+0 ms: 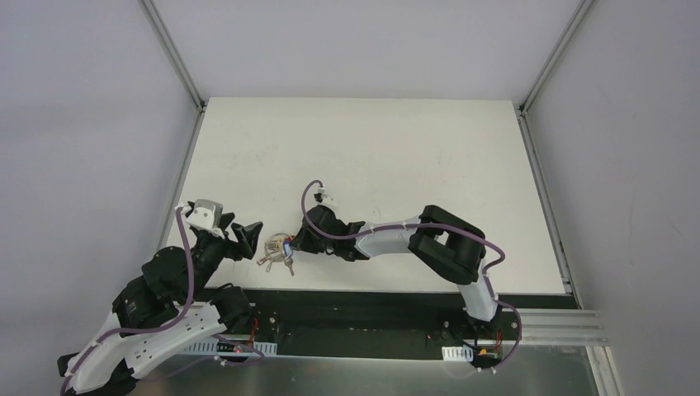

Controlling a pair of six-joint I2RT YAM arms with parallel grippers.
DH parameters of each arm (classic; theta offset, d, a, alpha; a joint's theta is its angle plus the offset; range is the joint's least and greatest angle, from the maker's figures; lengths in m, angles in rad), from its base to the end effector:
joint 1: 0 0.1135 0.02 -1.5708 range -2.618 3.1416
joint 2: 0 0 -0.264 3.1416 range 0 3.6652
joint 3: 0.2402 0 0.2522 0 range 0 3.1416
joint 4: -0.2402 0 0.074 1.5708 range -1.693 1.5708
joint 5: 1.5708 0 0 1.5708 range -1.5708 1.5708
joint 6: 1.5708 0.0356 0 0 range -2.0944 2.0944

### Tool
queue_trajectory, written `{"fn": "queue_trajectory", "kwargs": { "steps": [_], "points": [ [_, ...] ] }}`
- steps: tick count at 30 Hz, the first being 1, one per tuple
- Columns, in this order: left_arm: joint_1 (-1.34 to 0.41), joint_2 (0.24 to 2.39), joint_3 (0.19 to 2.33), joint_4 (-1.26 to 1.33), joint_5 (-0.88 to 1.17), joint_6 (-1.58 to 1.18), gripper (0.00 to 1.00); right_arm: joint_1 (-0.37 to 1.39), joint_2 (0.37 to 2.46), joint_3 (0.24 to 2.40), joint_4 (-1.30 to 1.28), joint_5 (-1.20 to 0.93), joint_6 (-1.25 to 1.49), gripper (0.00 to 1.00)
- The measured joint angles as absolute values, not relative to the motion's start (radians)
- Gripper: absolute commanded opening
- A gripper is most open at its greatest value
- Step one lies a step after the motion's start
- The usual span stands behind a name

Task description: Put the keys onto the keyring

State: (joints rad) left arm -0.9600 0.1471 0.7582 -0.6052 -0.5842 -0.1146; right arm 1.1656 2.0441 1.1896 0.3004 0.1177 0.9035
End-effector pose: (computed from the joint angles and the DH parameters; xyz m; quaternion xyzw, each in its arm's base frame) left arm 0.0326 -0.0123 0.3425 0.0907 0.6995 -0.1732 0.6874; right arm 0.1771 0.4022 0.1456 -0.0856 0.8683 0.3914 0.2924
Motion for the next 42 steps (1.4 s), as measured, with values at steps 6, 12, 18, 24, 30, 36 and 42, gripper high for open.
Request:
{"fn": "queue_trajectory", "kwargs": {
  "steps": [6, 12, 18, 24, 30, 36, 42],
  "points": [
    [-0.960, 0.150, 0.758, -0.605, -0.585, -0.114, 0.68, 1.165, 2.043, 1.187, 0.317, 0.115, 0.897, 0.00],
    [-0.960, 0.150, 0.758, -0.604, -0.585, -0.114, 0.68, 1.165, 1.950, 1.140, 0.265, 0.149, 0.831, 0.00],
    [-0.960, 0.144, 0.758, -0.604, -0.585, -0.114, 0.68, 1.165, 1.779, 1.133, 0.207, 0.181, 0.742, 0.00],
    [-0.960, 0.128, 0.758, -0.604, -0.588, -0.114, 0.68, 1.166, 1.693, 1.183, 0.141, 0.183, 0.667, 0.00],
    [-0.960, 0.081, 0.757, -0.604, -0.627, -0.115, 0.68, 1.171, 1.695, 1.259, 0.069, 0.170, 0.619, 0.00],
    [-0.960, 0.060, 0.756, -0.604, -0.656, -0.115, 0.67, 1.196, 1.763, 1.391, 0.015, 0.147, 0.574, 0.00],
    [-0.960, 0.060, 0.755, -0.603, -0.664, -0.115, 0.68, 1.208, 1.774, 1.407, -0.092, 0.185, 0.504, 0.00]
  ]
}}
